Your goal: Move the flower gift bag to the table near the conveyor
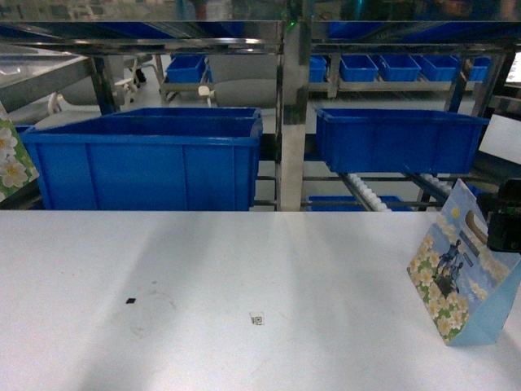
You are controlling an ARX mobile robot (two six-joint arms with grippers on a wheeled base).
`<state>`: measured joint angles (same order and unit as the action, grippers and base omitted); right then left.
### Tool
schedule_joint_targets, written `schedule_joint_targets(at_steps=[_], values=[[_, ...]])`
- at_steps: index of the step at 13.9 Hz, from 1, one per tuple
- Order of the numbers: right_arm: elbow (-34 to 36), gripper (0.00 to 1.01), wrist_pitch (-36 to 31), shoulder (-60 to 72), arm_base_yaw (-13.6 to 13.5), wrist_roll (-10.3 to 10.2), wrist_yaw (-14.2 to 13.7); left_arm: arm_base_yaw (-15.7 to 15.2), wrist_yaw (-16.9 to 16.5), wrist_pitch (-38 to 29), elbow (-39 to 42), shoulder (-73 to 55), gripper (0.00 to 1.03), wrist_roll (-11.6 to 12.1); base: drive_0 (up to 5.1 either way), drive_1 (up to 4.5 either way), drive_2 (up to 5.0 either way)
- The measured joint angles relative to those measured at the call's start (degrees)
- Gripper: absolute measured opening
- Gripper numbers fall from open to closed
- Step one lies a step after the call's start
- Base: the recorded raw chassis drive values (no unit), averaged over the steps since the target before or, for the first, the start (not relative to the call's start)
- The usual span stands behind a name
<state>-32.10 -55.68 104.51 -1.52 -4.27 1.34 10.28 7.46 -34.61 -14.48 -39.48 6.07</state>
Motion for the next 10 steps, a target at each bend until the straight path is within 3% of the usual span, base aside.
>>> schedule_joint_targets(at_steps=[1,3,5,7,10], values=[[1.84,1.0,-1.03,-2.99,0.0,-0.11,-1.99,0.0,0.0,0.02,0.0,0.0,0.02,0.0,0.0,0.0,0.0],[6.58,0.98,-1.77,-10.82,-0.02,0.11,-4.94,0.0,0.0,0.02,0.0,0.0,0.02,0.0,0.0,0.0,0.0],[12.09,0.98,2.12,-20.9,0.11,0.11,-6.08,0.0,0.0,0.0,0.0,0.0,0.02,0.0,0.0,0.0,0.0],[18.64,0.98,10.67,-35.3,0.09,-0.04,-7.37,0.0,0.0,-0.02,0.0,0.0,0.02,0.0,0.0,0.0,0.0],[26.23,0.98,29.73,-60.48,1.51,-0.59,-8.59,0.0,0.0,0.02,0.0,0.0,0.02,0.0,0.0,0.0,0.0]])
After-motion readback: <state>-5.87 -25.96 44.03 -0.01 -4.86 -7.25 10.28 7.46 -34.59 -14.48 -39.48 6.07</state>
